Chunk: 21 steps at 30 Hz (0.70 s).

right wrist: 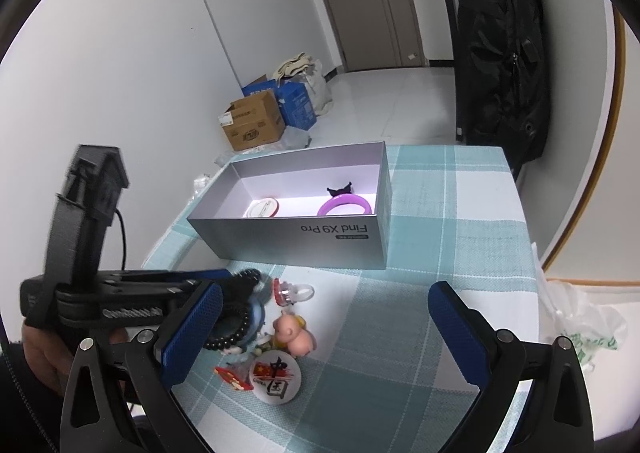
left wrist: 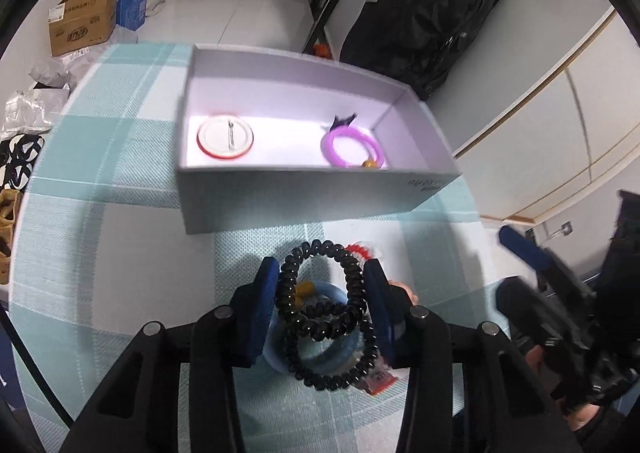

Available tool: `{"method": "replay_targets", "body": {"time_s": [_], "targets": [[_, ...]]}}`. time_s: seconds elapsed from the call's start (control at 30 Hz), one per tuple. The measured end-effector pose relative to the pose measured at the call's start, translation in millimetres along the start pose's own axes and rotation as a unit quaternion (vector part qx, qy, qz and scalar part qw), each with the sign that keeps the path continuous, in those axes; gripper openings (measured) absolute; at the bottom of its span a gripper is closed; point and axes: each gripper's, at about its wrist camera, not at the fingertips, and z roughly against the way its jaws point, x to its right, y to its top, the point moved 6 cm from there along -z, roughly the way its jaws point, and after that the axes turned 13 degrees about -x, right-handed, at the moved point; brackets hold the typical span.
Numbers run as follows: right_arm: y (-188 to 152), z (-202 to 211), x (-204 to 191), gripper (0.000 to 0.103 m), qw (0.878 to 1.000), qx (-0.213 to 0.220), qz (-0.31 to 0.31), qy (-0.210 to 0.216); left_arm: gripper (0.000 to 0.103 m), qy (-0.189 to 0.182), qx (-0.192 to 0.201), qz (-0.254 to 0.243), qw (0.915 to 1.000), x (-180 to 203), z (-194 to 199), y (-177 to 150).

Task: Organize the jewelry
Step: 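Grasp the black coiled hair ties with the left tool and lift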

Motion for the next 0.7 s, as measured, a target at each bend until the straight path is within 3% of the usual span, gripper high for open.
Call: {"method": "replay_targets", "body": {"time_s": [0.17,0.5,0.7], "targets": [[-3.0,-3.5,-12.3,0.103,1.000,-0.010,0.017,0.011,0.038,-0.016,0.037,-0.003,0.9992,3.0,27.1,-1.5],[-16.6,-21.3,-66.3,0.102,0.993,-0.040,0.102,0.047,0.038,-0.016,0.114,0.013,0.9933,-11.0,77.5,-0.6],[-25.4,-40.7,-86.4,0.085,0.987,-0.068,0.135,0.045,0.038,-0.010,0.123,0.019,0.9921,-20.2,79.8,2.7]]}}
